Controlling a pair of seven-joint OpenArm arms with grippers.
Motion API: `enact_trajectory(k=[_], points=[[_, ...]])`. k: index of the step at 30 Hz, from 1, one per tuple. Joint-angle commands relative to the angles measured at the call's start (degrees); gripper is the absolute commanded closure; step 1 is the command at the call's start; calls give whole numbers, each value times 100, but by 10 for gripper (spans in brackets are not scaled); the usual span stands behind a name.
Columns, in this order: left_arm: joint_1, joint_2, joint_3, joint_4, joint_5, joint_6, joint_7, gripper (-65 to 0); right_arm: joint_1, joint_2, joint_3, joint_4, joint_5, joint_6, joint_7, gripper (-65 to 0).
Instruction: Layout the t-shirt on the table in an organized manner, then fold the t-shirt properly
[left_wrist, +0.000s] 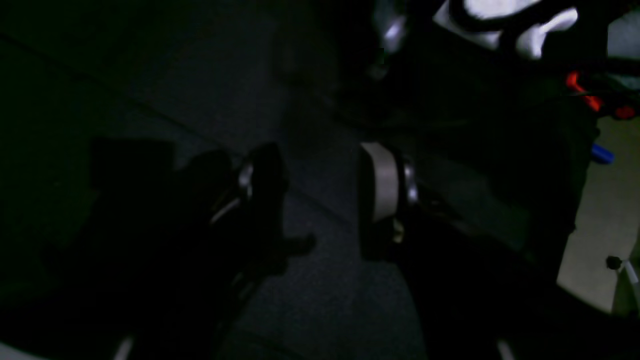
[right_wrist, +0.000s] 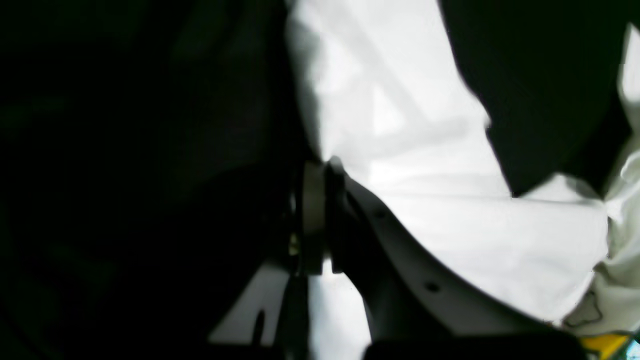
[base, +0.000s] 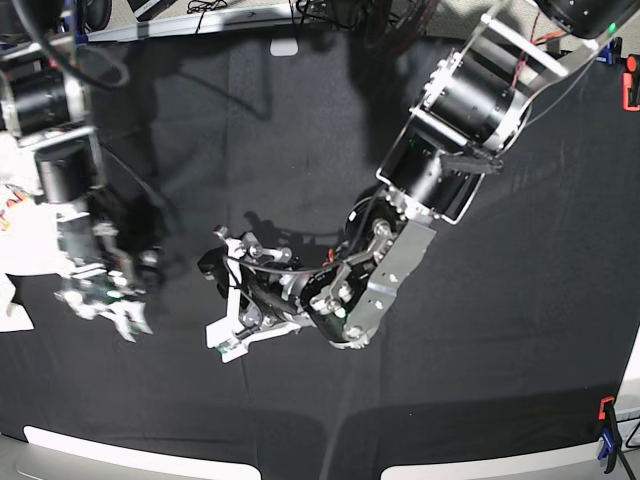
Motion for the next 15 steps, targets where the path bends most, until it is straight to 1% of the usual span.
enact_trajectory(k=[1, 4, 7, 10, 14, 15], points=[[-190, 127, -9, 92, 20, 63, -107, -237, 160, -170, 22, 142, 225, 87, 175, 0], [-201, 125, -9, 92, 498, 358, -90, -237, 160, -581, 22, 160, 225, 111, 177, 0], [-201, 122, -9, 92, 1113, 527, -24, -237, 157, -935, 22, 160, 227, 293, 170, 0], [-201, 92, -9, 92, 1670, 813, -4, -237, 157, -1241, 22, 160, 229, 422, 153, 0], [-203, -90, -9, 92, 2382, 1364, -7, -237, 157, -1624, 22, 160, 229, 660, 66, 0], [-205, -162, -9, 92, 2636, 1572, -9, -237, 157, -1720, 22, 160, 229, 721, 44, 0]])
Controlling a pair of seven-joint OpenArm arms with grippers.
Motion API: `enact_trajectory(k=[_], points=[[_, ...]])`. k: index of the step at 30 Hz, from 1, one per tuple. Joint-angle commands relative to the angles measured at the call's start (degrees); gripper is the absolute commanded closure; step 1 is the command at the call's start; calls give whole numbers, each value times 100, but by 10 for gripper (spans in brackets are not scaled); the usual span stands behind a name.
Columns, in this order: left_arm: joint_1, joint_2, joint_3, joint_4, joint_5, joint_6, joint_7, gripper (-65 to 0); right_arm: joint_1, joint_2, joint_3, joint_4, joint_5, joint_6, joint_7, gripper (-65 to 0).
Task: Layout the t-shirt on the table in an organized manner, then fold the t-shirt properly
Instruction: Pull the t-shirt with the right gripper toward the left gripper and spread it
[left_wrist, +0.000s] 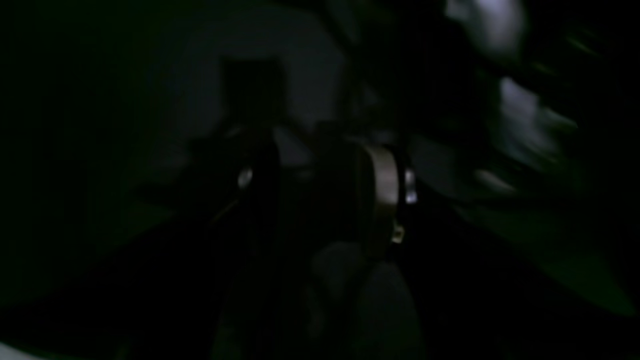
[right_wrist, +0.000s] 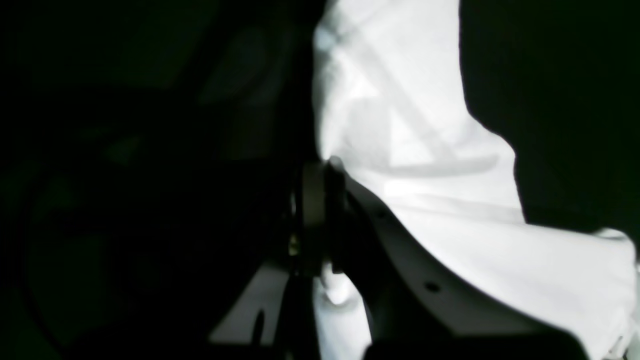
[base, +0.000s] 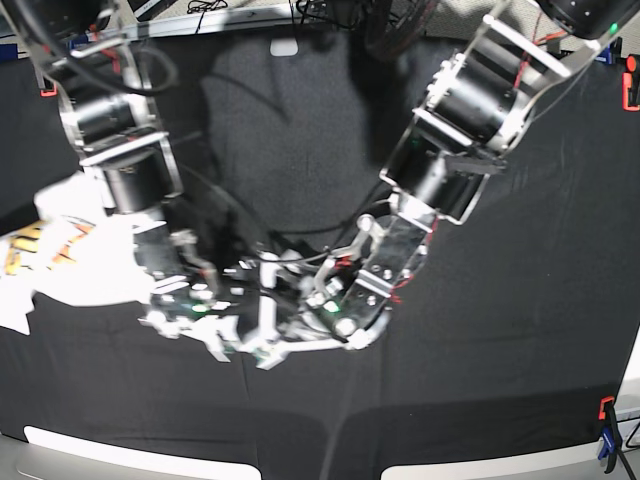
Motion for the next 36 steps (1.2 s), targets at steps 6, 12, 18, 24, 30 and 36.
enact_trajectory(k=[6, 12, 18, 24, 30, 36], points=[[-310, -643, -13, 92, 1316, 1001, -33, -237, 83, -629, -13, 61, 494, 505, 24, 0], [-509, -1508, -13, 92, 1237, 1001, -26, -237, 83, -1080, -17, 61, 822, 804, -129, 0], [-509, -2153, -13, 92, 710, 999, -39, -237, 83, -1456, -17, 61, 852, 914, -162, 0], [-505, -2459, -13, 92, -138, 997, -138, -237, 122, -1471, -17, 61, 848, 911, -446, -61], [-505, -2424, -13, 94, -1322, 739, -380, -237, 498, -1414, -11, 76, 734, 920, -507, -230], [-505, -2424, -13, 94, -2315, 319, -457, -237, 1003, -1123, -11, 173, 767, 1353, -678, -230]])
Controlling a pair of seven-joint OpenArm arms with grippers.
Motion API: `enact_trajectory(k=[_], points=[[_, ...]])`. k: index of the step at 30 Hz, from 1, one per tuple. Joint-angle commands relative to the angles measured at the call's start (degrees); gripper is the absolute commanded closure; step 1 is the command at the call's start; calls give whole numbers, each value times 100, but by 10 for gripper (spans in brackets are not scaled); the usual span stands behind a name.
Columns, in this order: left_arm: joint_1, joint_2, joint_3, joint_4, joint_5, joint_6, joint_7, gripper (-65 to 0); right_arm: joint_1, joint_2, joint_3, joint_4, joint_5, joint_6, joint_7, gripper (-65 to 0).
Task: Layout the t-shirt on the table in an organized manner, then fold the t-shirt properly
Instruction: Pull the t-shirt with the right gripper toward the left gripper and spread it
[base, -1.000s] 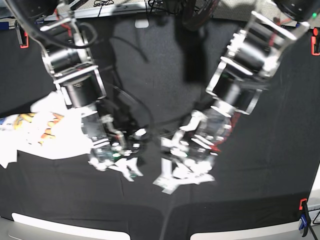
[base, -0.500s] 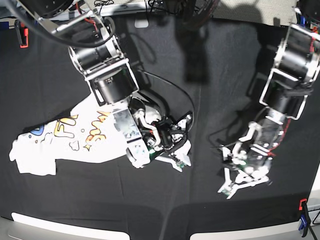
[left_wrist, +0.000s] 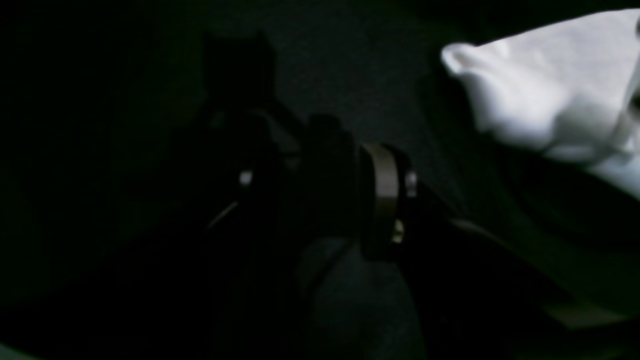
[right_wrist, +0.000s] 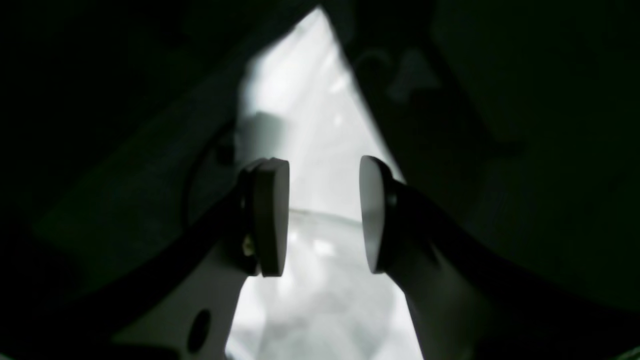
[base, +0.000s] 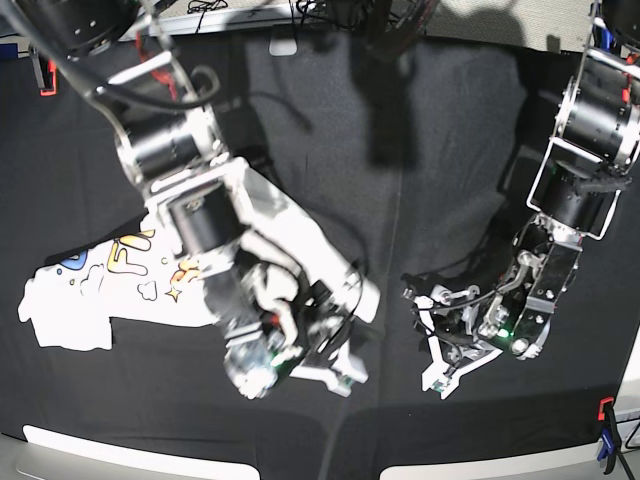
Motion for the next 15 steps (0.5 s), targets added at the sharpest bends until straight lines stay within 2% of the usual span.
enact_trajectory(k=[1, 4, 7, 11, 13, 15], points=[[-205, -28, -33, 94, -142, -59, -107, -237, 238, 66, 26, 127, 20, 22, -24, -230], [-203, -26, -33, 94, -529, -411, -103, -237, 389, 365, 136, 140, 24, 20, -42, -230], [-203, -2, -33, 94, -857, -621, -76, -237, 472, 636, 485, 142, 22, 24, -42, -230], [-173, 155, -33, 92, -1237, -699, 306, -237, 503, 1091, 1222, 142, -2, 170, -44, -230], [-173, 291, -33, 90, -1416, -699, 581, -237, 503, 1412, 1652, 142, 2, 299, -59, -230], [-181, 422, -33, 90, -1370, -699, 544, -237, 494, 1781, 2076, 142, 28, 411, -66, -230]])
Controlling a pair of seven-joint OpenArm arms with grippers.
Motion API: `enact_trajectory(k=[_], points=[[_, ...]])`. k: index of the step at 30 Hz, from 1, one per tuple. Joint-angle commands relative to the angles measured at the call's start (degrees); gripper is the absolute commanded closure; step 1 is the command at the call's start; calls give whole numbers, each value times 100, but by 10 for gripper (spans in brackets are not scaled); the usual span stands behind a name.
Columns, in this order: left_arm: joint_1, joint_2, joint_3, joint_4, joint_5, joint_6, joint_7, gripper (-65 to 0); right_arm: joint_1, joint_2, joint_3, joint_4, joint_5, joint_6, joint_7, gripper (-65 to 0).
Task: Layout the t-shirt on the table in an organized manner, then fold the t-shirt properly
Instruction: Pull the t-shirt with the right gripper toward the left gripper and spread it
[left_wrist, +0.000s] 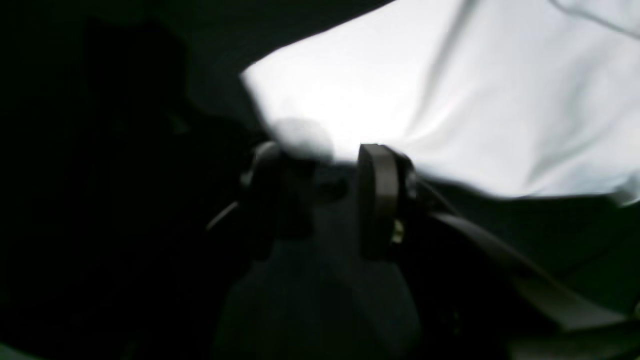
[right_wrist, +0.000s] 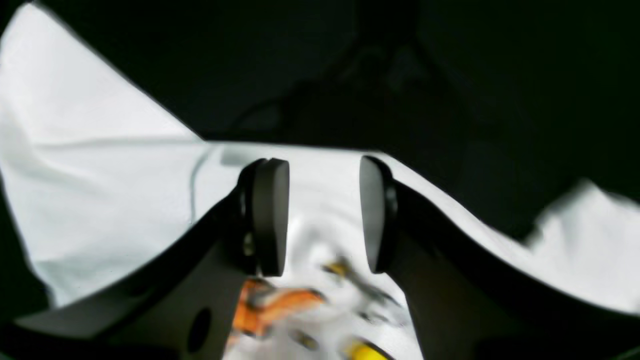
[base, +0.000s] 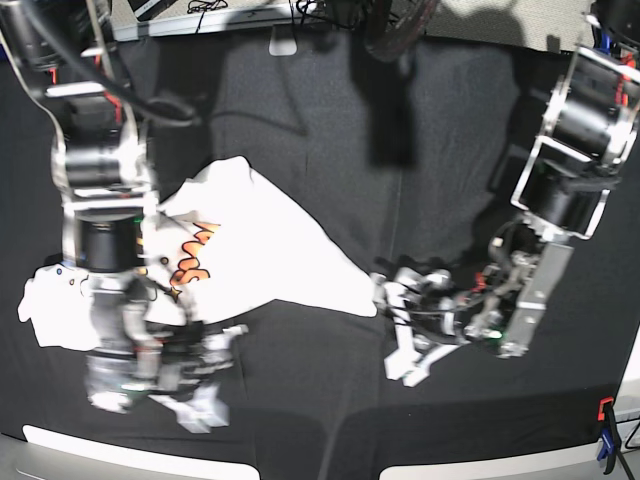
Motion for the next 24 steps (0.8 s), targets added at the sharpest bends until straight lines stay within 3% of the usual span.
enact_trajectory(k=[1, 5, 8, 13, 21, 24], points=[[-232, 37, -33, 92, -42, -24, -142, -237, 236, 273, 214, 109, 55, 42, 42, -230], [-229, 160, -39, 92, 297, 46, -326, -237, 170, 1123, 916, 109, 503, 210, -129, -230], [-229, 173, -39, 92, 949, 538, -483, -237, -17, 1700, 1318, 109, 734, 251, -197, -229], [-229, 179, -39, 85, 573, 577, -501, -237, -535, 2420, 1690, 109, 1021, 275, -186, -229], [-236, 229, -304, -166, 382, 557, -796, -237, -1493, 2955, 1755, 109, 1639, 344, -15, -229], [-267, 343, -883, -728, -55, 249, -817, -237, -1773, 2973, 1762, 109, 1864, 344, 96, -229]])
